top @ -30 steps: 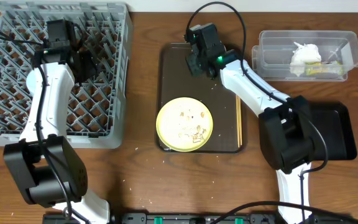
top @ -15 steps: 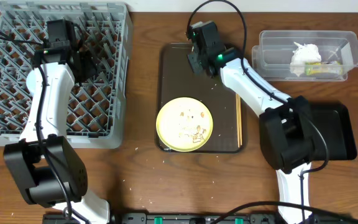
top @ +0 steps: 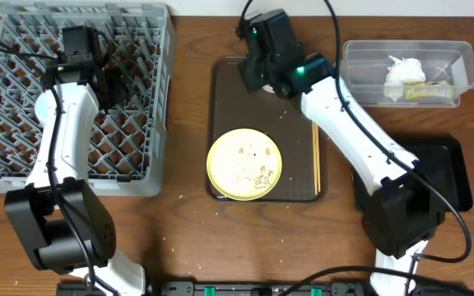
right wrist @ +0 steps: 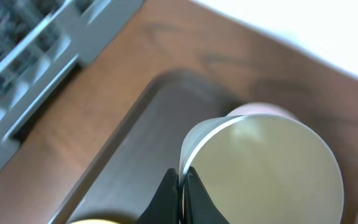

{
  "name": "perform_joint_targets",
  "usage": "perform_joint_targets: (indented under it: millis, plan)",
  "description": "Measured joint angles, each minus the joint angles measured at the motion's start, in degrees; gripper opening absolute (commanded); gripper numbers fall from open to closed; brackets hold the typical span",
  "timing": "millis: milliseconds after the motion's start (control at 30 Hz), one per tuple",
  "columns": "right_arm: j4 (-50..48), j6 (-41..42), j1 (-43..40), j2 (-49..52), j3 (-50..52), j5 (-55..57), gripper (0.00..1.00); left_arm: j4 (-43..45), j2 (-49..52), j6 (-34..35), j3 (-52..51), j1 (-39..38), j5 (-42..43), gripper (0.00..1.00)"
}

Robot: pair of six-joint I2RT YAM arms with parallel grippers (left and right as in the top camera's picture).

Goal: Sort waste into correct bins and load items into the dishwasher
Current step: 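Lower the right gripper and grasp the white paper cup's rim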

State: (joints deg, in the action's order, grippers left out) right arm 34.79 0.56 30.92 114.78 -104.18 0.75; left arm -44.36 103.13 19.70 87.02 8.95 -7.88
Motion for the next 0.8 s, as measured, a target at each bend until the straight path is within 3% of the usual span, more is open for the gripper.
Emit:
perform_joint_targets:
  millis: [233,500,800]
  plan:
    - [4.22,1.77,2.82,2.03,0.09,-2.19,0.01,0.02,0.0,0.02,0.0,0.0,0.0,0.93]
    - [2.21,2.27,5.64,9.94,0.79,-3.52,0.01,0.0,0.0,0.02,0.0,0.0,0.0,0.93]
    - [0.04,2.45,8.17,10.38,0.85,-3.96,0.04,0.0,0.0,0.0,0.0,0.0,0.0,0.93]
